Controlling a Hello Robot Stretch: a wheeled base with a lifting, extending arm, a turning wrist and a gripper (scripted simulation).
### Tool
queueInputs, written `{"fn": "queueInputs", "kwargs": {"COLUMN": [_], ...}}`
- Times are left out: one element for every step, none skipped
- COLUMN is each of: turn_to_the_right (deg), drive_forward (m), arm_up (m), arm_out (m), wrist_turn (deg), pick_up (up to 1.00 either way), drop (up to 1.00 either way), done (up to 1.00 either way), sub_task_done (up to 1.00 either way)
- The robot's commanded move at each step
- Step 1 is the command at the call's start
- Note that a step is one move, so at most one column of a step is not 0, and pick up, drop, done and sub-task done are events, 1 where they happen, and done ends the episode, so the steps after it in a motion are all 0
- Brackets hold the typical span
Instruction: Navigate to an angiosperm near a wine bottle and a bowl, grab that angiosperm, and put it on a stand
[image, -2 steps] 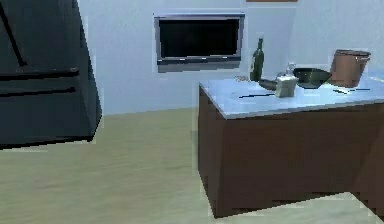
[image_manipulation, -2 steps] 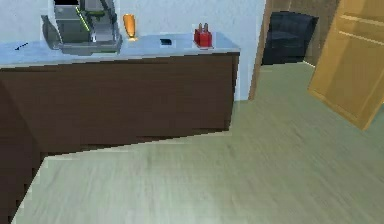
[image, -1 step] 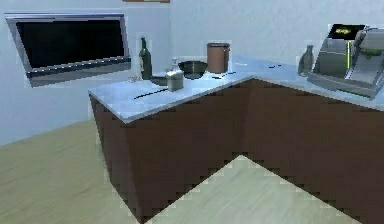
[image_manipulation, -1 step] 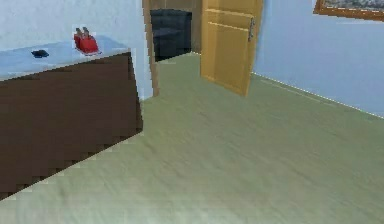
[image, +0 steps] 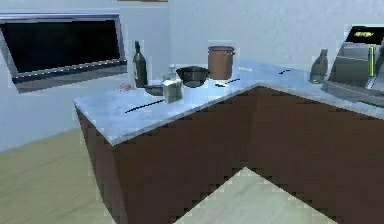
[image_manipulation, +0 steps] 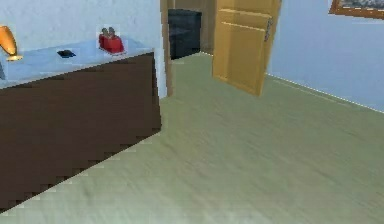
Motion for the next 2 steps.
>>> {"fn": "queueInputs", "kwargs": {"turn_to_the_right": [9.0,0.0], "drive_forward": [0.00,0.30], "arm_up": [0.00,0.00], "arm_out": [0.00,0.00], "wrist_turn": [0.0,0.0], "pick_up": [0.00,0.00], "drop": [0.00,0.00], "done": [0.00,0.00], "sub_task_done": [0.00,0.00]}}
